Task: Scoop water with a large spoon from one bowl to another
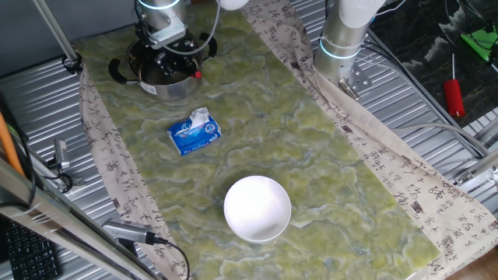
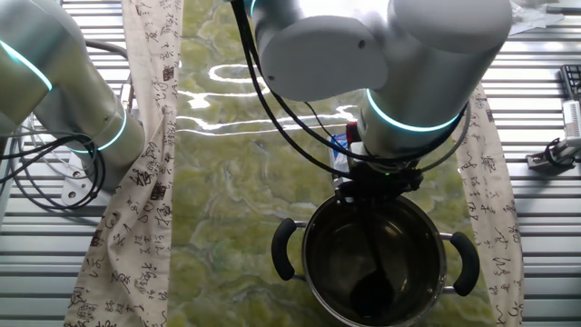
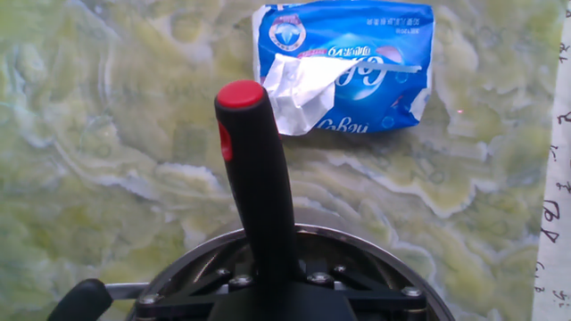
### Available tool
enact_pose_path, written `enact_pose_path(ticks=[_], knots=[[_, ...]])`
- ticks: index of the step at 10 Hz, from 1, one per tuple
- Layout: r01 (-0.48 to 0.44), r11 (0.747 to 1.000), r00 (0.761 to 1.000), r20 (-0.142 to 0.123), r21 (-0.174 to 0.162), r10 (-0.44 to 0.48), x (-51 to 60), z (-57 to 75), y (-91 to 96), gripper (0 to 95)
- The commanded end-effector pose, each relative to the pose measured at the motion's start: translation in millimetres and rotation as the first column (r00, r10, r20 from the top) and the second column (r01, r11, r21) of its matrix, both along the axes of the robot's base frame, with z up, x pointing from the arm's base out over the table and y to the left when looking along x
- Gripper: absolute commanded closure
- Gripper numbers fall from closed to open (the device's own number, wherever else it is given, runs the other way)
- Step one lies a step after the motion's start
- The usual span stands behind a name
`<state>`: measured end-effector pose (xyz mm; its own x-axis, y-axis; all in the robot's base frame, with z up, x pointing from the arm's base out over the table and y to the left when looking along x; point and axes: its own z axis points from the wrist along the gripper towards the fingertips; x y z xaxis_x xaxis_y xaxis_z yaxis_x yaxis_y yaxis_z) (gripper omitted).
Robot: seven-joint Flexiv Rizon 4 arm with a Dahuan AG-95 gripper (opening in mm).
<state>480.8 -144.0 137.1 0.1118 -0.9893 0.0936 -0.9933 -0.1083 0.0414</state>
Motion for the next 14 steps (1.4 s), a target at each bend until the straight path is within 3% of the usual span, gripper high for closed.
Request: enact_pose_path(ticks=[1, 8, 14], knots=[[0.013, 1.0, 1.0, -0.003, 0.007, -0.013, -1.0, 5.7, 1.8, 95.0], [0.065, 0.997, 0.998, -0.016, 0.049, -0.064, -2.7, 12.4, 12.7, 95.0], [0.129, 0.982, 0.992, -0.014, 0.14, -0.129, -4.2, 18.0, 16.9, 95.0]])
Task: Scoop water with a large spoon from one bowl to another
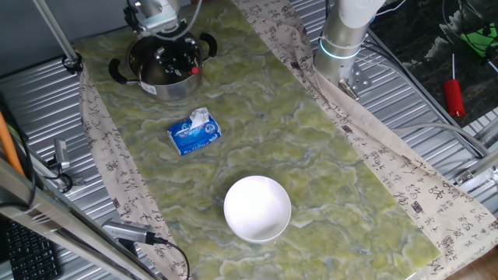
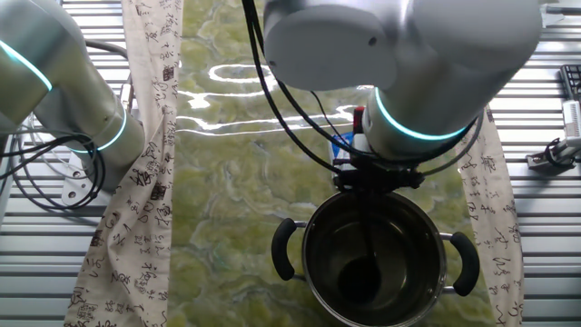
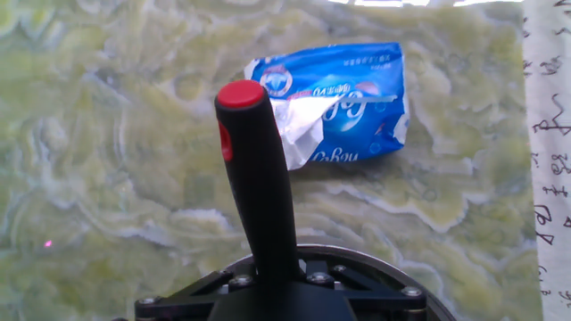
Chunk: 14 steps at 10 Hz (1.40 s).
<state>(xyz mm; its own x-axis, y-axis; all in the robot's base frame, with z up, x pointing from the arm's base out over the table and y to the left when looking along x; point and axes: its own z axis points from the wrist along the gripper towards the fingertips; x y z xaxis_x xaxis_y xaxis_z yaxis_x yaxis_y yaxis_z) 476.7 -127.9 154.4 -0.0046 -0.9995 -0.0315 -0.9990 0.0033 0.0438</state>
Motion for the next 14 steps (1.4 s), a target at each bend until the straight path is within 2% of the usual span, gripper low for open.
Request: enact_pose_path(ticks=[1, 5, 7, 9, 14], knots=[[0.024, 0.999, 1.0, 0.008, 0.024, -0.024, -0.1, 1.0, 0.8, 95.0], [0.056, 0.997, 0.998, 0.016, 0.056, -0.057, -0.9, 2.9, 1.0, 95.0], [0.087, 0.993, 0.996, 0.016, 0.084, -0.089, -1.8, 2.2, 0.2, 95.0], [0.13, 0.985, 0.991, 0.007, 0.109, -0.132, -2.9, 2.1, -0.4, 95.0], [0.219, 0.965, 0.976, -0.016, 0.148, -0.219, -3.1, 2.5, 0.7, 95.0]])
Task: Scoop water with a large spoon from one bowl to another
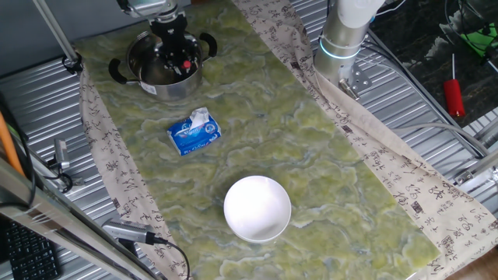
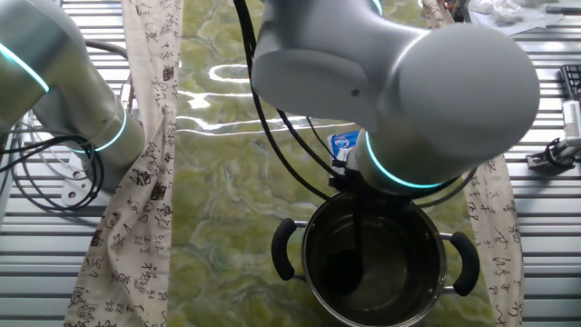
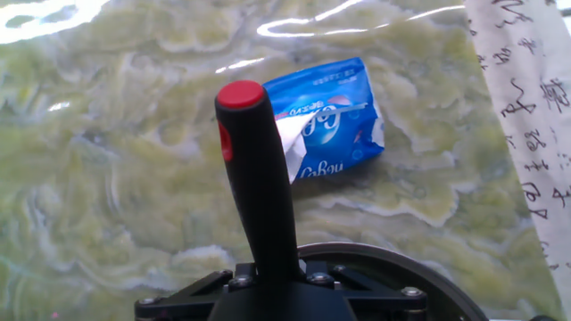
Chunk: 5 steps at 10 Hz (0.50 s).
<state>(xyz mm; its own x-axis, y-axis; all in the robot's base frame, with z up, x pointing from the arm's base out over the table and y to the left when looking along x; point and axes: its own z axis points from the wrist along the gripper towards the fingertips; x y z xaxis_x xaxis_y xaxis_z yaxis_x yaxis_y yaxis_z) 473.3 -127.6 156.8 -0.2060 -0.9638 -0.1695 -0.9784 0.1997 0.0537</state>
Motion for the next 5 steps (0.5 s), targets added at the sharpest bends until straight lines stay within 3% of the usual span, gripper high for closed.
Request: enact_pose_path(ticks=[1, 5], knots=[[0.05, 0.998, 0.999, -0.013, 0.034, -0.049, 0.3, -0.1, 0.9, 95.0], [0.135, 0.988, 0.99, -0.047, 0.075, -0.132, 0.3, 0.0, 1.4, 95.0]])
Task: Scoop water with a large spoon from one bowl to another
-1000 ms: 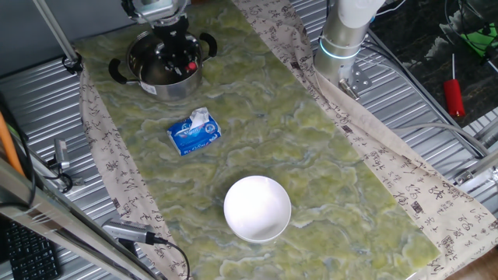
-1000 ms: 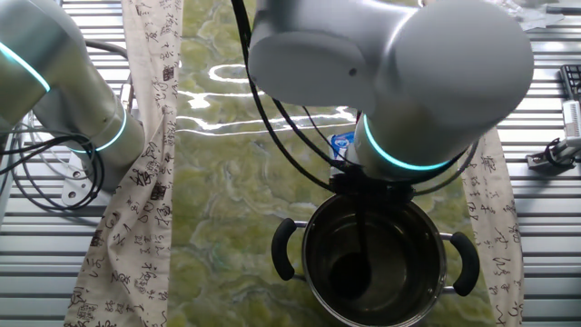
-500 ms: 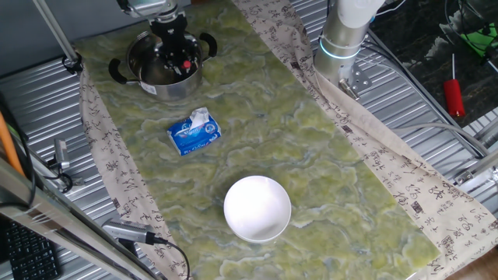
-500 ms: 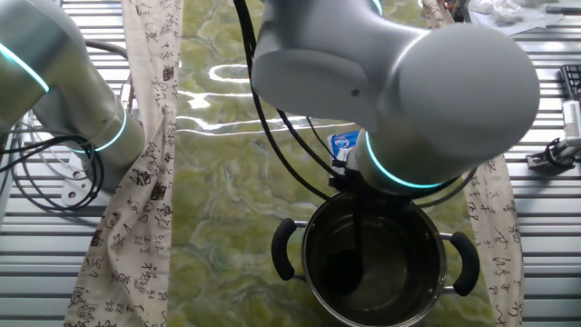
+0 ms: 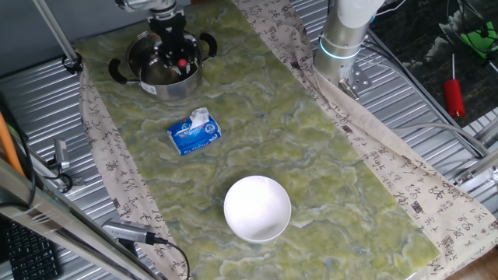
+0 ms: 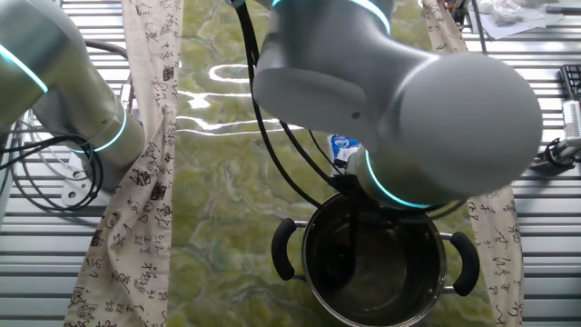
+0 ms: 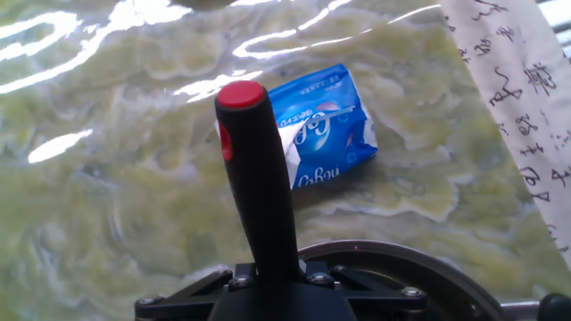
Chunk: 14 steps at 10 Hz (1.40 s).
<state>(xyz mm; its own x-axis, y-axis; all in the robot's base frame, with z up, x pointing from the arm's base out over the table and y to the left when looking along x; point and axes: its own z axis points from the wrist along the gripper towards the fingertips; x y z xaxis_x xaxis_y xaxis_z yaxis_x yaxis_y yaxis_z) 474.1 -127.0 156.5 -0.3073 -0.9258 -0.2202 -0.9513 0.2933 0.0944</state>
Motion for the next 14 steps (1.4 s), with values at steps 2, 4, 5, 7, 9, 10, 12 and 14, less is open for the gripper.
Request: enact_pose_path(ticks=[2, 4, 5, 7, 9, 10, 12, 14], knots=[[0.06, 0.998, 0.998, -0.037, 0.025, -0.059, -0.5, 0.5, 1.0, 95.0], [0.097, 0.995, 0.993, -0.074, 0.034, -0.094, -0.1, 1.0, 1.4, 95.0], [0.106, 0.994, 0.991, -0.087, 0.033, -0.103, -0.1, 1.0, 1.4, 95.0], [0.132, 0.99, 0.985, -0.114, 0.047, -0.126, 0.4, 1.3, 1.8, 95.0], [0.143, 0.988, 0.982, -0.13, 0.056, -0.135, 1.9, 2.7, 3.2, 95.0], [0.145, 0.988, 0.981, -0.136, 0.058, -0.136, 3.1, 3.7, 4.3, 95.0], [0.159, 0.985, 0.977, -0.156, 0.059, -0.149, 5.4, 5.7, 6.5, 95.0], [0.186, 0.98, 0.968, -0.183, 0.075, -0.17, 7.7, 7.8, 8.8, 95.0]])
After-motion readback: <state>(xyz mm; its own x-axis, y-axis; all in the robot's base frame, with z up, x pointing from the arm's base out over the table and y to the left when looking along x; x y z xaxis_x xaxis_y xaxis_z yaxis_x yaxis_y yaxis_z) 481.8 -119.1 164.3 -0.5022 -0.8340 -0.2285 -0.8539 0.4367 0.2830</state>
